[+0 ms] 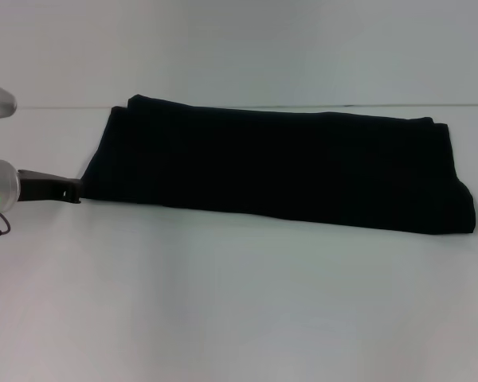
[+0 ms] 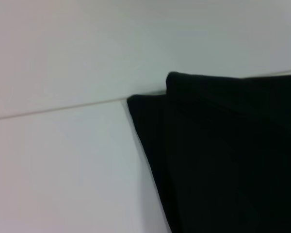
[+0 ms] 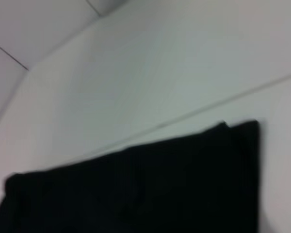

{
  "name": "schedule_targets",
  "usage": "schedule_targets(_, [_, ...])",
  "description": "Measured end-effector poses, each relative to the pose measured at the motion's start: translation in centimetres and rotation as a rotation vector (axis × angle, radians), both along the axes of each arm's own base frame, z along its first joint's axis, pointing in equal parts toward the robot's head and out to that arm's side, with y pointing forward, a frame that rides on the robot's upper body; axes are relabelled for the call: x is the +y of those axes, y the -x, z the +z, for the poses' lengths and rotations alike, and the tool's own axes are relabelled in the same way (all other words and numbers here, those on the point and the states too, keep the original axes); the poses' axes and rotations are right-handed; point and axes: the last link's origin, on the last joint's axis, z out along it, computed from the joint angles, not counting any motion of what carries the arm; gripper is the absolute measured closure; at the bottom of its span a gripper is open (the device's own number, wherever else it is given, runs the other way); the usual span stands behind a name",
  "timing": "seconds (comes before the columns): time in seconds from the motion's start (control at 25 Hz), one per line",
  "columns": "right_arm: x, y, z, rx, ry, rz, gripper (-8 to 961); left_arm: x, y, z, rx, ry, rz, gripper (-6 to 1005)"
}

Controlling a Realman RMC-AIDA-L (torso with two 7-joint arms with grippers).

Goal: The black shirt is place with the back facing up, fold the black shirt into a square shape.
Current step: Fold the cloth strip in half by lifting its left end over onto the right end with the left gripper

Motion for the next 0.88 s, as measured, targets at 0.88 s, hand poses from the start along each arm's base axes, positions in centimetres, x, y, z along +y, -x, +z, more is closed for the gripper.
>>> schedule_targets(0.88, [0.7, 0.8, -4.2, -0.093, 0.138, -0.017, 352, -0.2, -0.2, 0.2, 0.011, 0.017, -0.011, 998])
